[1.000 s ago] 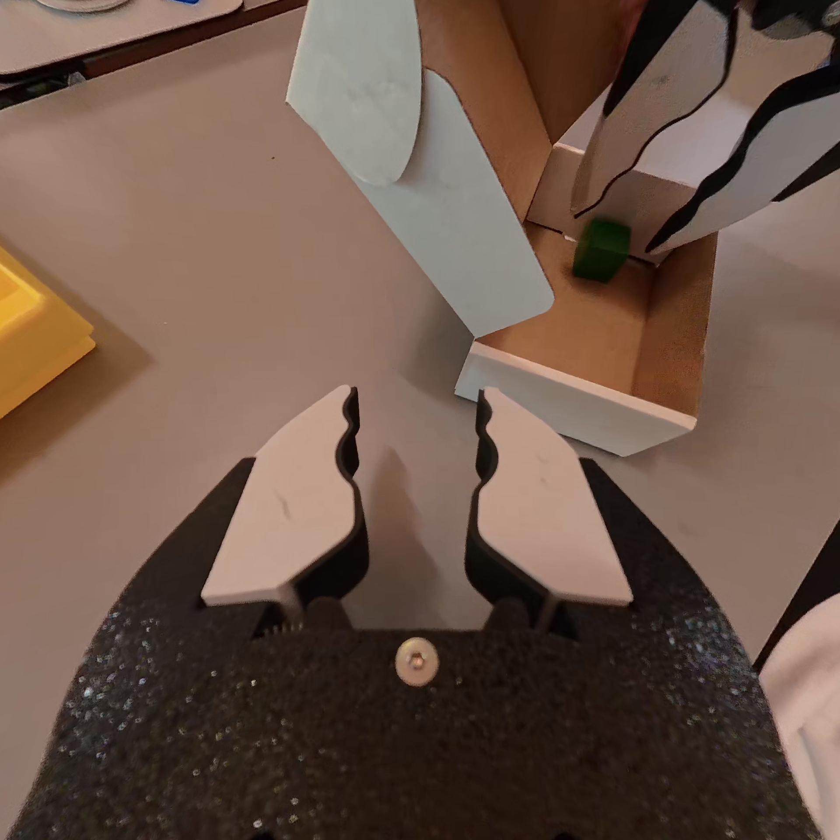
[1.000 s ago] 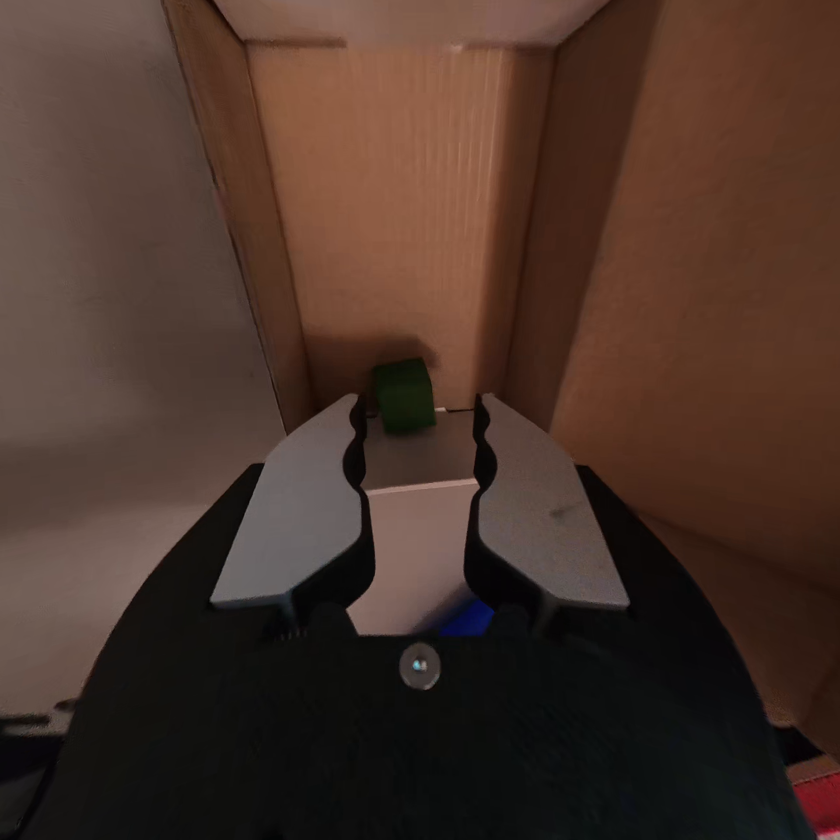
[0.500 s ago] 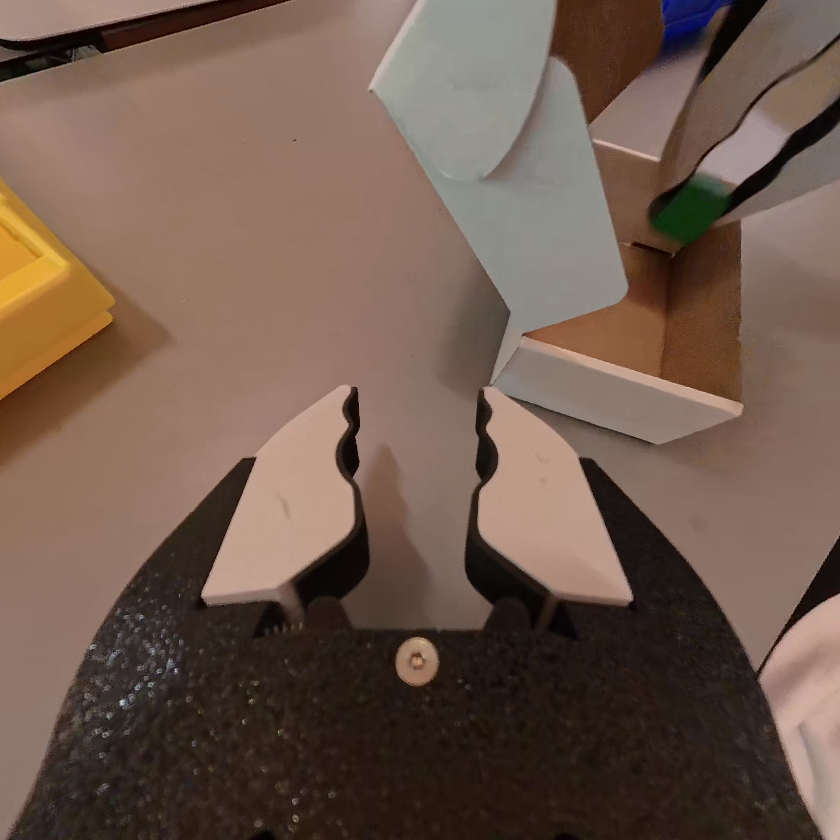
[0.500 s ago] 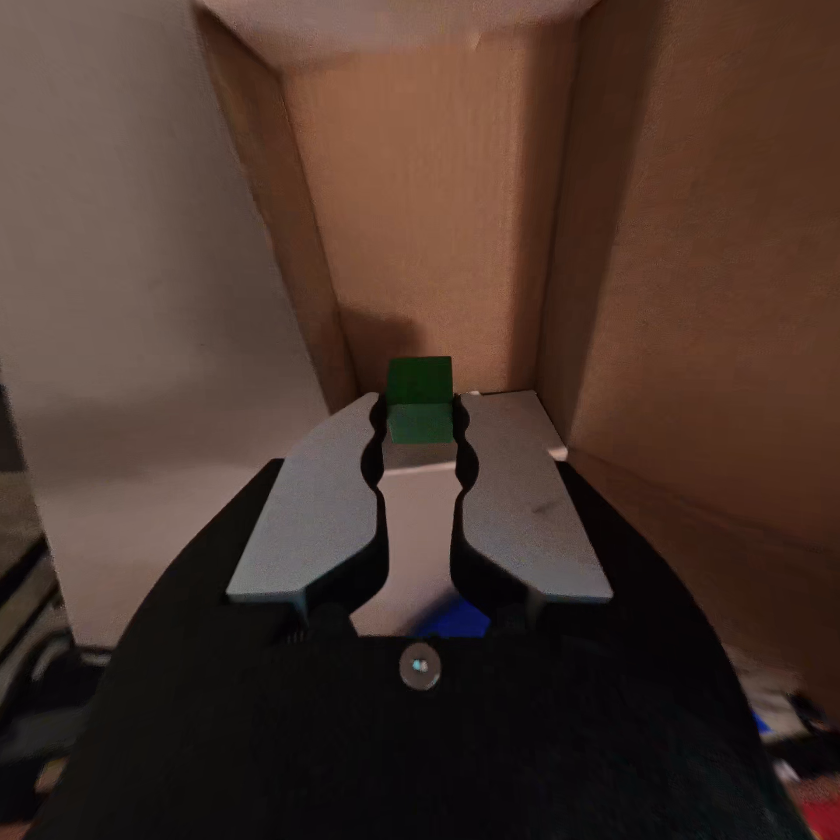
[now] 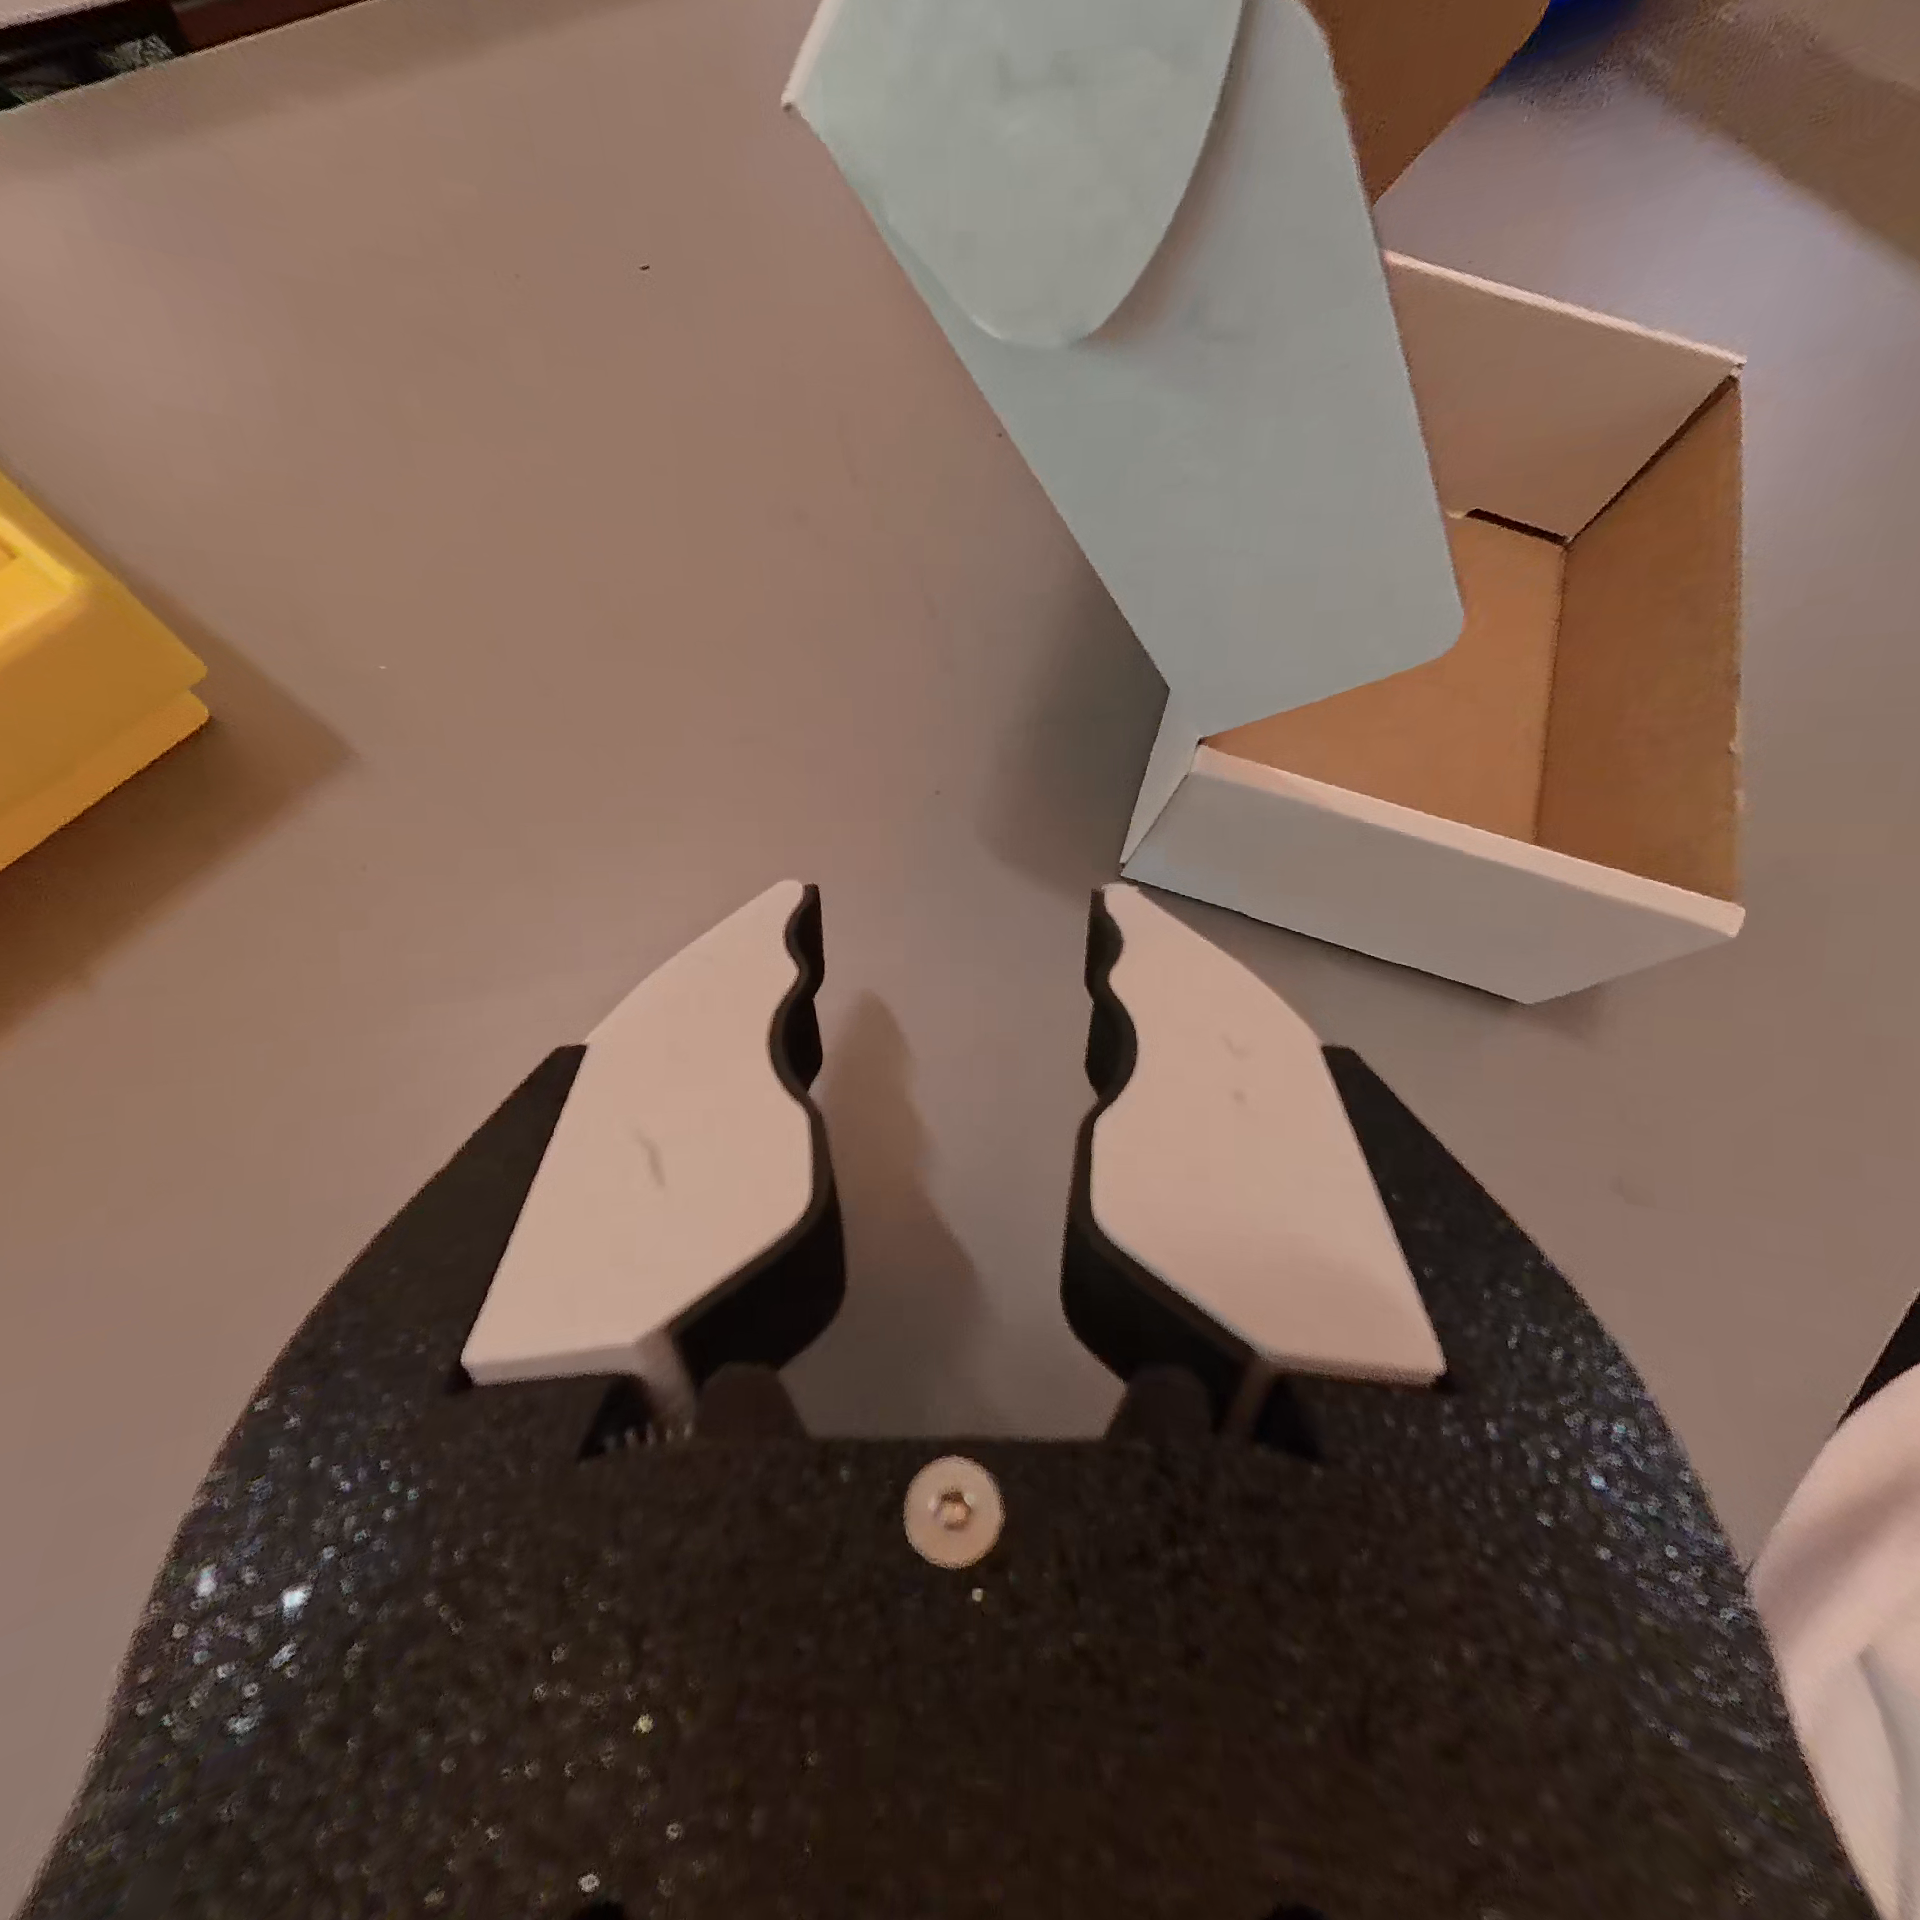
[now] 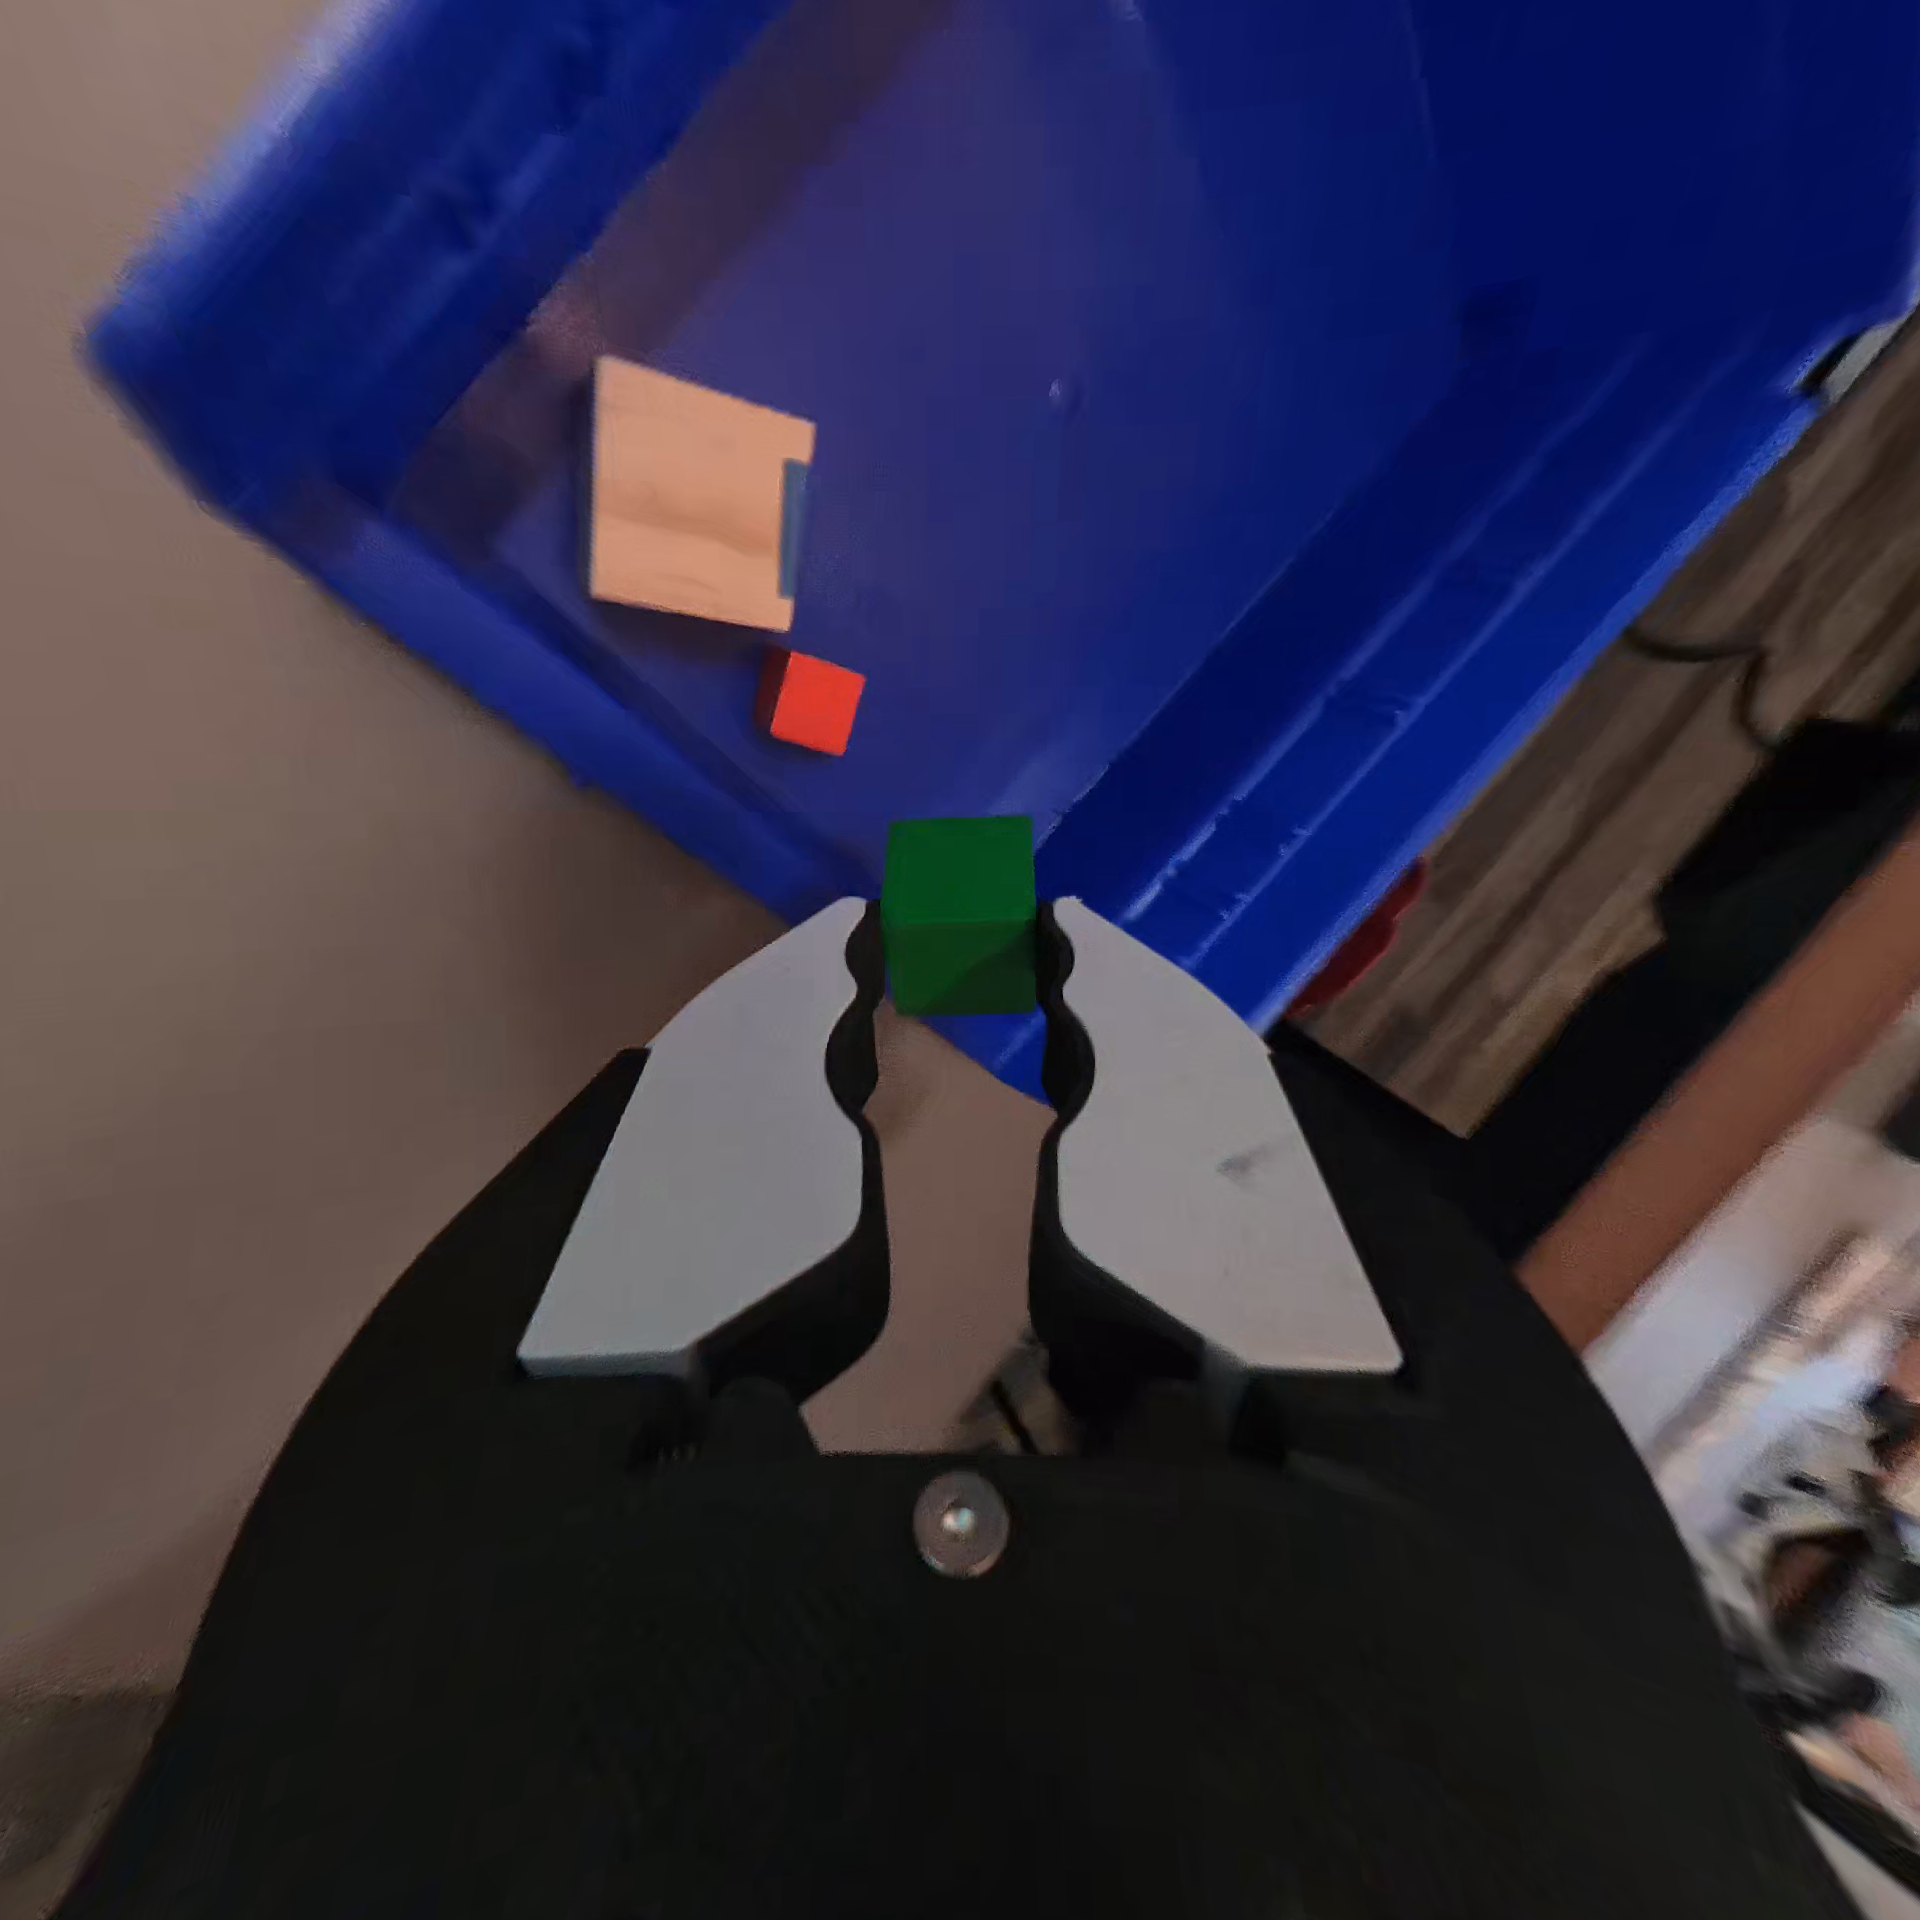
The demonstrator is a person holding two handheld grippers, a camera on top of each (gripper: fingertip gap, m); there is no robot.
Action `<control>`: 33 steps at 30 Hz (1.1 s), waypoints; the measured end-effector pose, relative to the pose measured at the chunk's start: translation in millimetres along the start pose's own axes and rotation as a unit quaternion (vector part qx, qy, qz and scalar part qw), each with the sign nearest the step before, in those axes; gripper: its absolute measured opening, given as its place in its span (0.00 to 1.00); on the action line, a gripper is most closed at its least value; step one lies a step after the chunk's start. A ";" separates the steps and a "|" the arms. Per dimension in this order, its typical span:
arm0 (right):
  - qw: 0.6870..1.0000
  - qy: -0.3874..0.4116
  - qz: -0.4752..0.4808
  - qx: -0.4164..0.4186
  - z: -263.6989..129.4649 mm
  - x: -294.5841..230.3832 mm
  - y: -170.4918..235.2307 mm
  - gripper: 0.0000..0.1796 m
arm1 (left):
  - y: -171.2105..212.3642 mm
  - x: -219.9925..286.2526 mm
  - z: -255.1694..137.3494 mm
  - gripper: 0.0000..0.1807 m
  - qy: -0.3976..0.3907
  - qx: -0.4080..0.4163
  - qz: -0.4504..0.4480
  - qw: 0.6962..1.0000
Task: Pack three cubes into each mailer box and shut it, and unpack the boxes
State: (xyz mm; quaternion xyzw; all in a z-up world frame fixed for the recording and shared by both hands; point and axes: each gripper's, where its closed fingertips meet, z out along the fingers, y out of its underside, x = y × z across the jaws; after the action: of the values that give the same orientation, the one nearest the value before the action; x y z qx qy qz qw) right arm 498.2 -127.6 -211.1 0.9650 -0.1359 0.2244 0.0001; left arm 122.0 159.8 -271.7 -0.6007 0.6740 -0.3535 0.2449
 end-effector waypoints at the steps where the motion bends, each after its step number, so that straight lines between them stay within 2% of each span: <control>1: 1.000 -0.013 0.024 0.013 11.4 0.0 -0.8 0.15 | 0.4 0.3 0.4 0.26 -0.001 -0.002 0.003 1.000; 3: 0.997 -0.024 0.067 0.033 27.4 1.7 -2.2 0.15 | 2.1 0.4 1.9 0.26 -0.002 -0.006 0.006 1.000; 6: 0.995 -0.012 0.096 0.009 41.2 9.8 9.6 0.15 | 6.1 -1.0 4.7 0.26 -0.002 -0.011 0.001 1.000; 9: 0.996 -0.032 0.079 -0.019 53.6 2.9 22.1 0.15 | 10.6 -2.0 9.4 0.26 0.002 -0.018 -0.006 1.000; 12: 0.998 -0.017 0.064 -0.017 58.4 3.1 24.8 0.16 | 14.9 -1.9 13.8 0.26 0.004 -0.027 -0.010 1.000; 14: 0.998 -0.007 0.065 0.007 54.1 3.4 19.9 0.23 | 15.8 -0.6 15.0 0.26 0.005 -0.029 -0.009 1.000; 18: 0.993 0.011 0.097 0.059 22.8 -4.5 14.4 0.30 | 11.4 0.0 11.9 0.26 0.000 -0.020 -0.004 1.000; 21: 0.980 0.002 0.079 0.181 -22.9 -44.1 -11.5 0.29 | -2.0 0.7 2.3 0.25 0.001 0.009 -0.015 1.000; 24: 0.935 -0.079 0.045 0.344 -77.3 -116.3 -56.1 0.25 | -22.3 5.5 -11.5 0.25 0.005 0.050 -0.034 0.998; 26: 0.903 -0.133 0.023 0.408 -103.8 -161.7 -77.8 0.24 | -36.7 11.3 -20.7 0.24 -0.003 0.078 -0.031 0.996; 28: 0.888 -0.155 0.011 0.432 -111.6 -191.3 -93.6 0.24 | -49.8 18.6 -28.2 0.24 -0.022 0.101 -0.020 0.994; 30: 0.887 -0.167 0.016 0.430 -105.9 -208.0 -106.7 0.24 | -60.3 29.8 -34.3 0.24 -0.033 0.116 -0.011 0.993; 33: 0.873 -0.166 0.034 0.457 -109.0 -215.4 -122.5 0.11 | -67.3 48.1 -37.4 0.21 -0.033 0.120 -0.001 0.992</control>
State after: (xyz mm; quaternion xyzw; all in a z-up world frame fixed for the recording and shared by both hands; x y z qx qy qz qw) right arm 297.3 53.5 -198.9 0.8754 -0.0487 0.0980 -0.4708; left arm 128.9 117.5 -191.8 -0.5788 0.6176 -0.4119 0.3374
